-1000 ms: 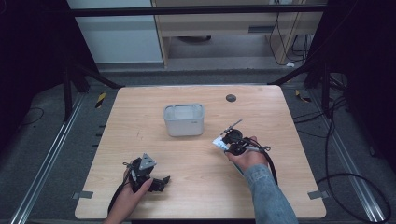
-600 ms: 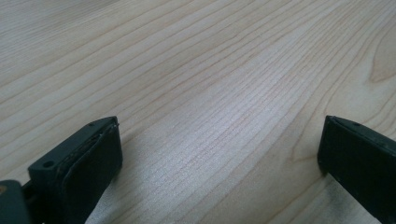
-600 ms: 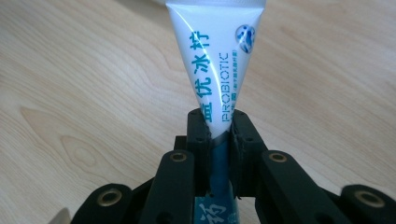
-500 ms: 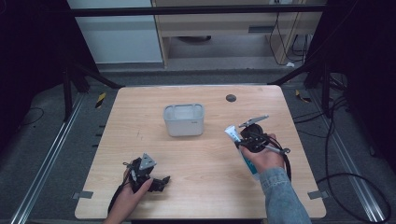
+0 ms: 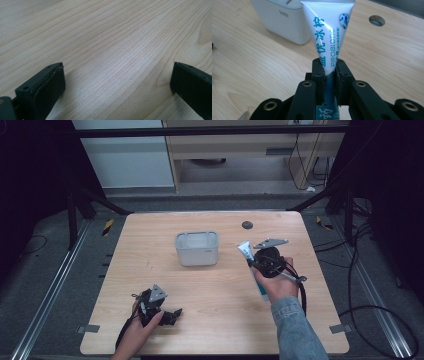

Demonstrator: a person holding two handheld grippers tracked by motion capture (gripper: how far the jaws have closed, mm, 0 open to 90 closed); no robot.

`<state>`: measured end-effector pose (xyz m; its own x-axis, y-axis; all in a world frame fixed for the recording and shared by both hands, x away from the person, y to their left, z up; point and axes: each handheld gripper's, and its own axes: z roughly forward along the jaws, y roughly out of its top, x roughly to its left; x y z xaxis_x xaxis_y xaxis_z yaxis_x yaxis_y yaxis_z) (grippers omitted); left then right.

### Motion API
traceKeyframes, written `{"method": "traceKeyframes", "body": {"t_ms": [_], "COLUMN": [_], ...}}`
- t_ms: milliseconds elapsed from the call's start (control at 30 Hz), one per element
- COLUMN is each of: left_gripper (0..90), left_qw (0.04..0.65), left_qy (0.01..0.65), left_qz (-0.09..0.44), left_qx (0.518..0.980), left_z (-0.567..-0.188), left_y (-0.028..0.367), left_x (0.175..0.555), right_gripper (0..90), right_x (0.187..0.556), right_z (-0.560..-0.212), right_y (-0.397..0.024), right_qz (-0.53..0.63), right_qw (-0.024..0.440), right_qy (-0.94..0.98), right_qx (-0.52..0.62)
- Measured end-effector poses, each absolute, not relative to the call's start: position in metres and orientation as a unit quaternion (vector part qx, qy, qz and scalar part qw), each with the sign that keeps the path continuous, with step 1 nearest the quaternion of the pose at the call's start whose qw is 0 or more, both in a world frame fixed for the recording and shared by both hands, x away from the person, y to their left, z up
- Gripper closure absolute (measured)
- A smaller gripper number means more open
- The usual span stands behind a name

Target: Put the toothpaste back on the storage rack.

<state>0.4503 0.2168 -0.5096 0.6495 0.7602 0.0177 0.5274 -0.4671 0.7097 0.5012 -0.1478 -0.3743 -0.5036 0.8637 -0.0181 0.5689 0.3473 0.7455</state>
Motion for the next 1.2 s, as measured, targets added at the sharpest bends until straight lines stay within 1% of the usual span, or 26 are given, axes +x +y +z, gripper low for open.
{"method": "traceKeyframes", "body": {"t_ms": [33, 167, 333, 467, 733, 1200], "left_gripper": [0.0, 0.0, 0.0, 0.0, 0.0, 0.0], "left_qw": [0.345, 0.346, 0.346, 0.346, 0.347, 0.346], "left_qy": [0.383, 0.384, 0.383, 0.384, 0.384, 0.384], "left_qz": [0.169, 0.169, 0.169, 0.169, 0.169, 0.169], "left_qx": [0.840, 0.840, 0.840, 0.840, 0.839, 0.839], "left_z": [-0.510, -0.510, -0.510, -0.510, -0.510, -0.510], "left_y": [0.217, 0.217, 0.217, 0.217, 0.217, 0.217], "left_x": [0.450, 0.450, 0.450, 0.450, 0.450, 0.450], "right_gripper": [80.1, 80.1, 80.1, 80.1, 80.0, 80.0], "right_x": [0.502, 0.504, 0.508, 0.510, 0.519, 0.541], "right_z": [-0.373, -0.372, -0.371, -0.368, -0.360, -0.330], "right_y": [-0.144, -0.140, -0.131, -0.121, -0.096, -0.054], "right_qz": [0.353, 0.363, 0.375, 0.390, 0.408, 0.439], "right_qw": [0.220, 0.226, 0.221, 0.233, 0.233, 0.243], "right_qy": [0.790, 0.784, 0.782, 0.780, 0.780, 0.773], "right_qx": [0.451, 0.451, 0.447, 0.430, 0.414, 0.389]}}
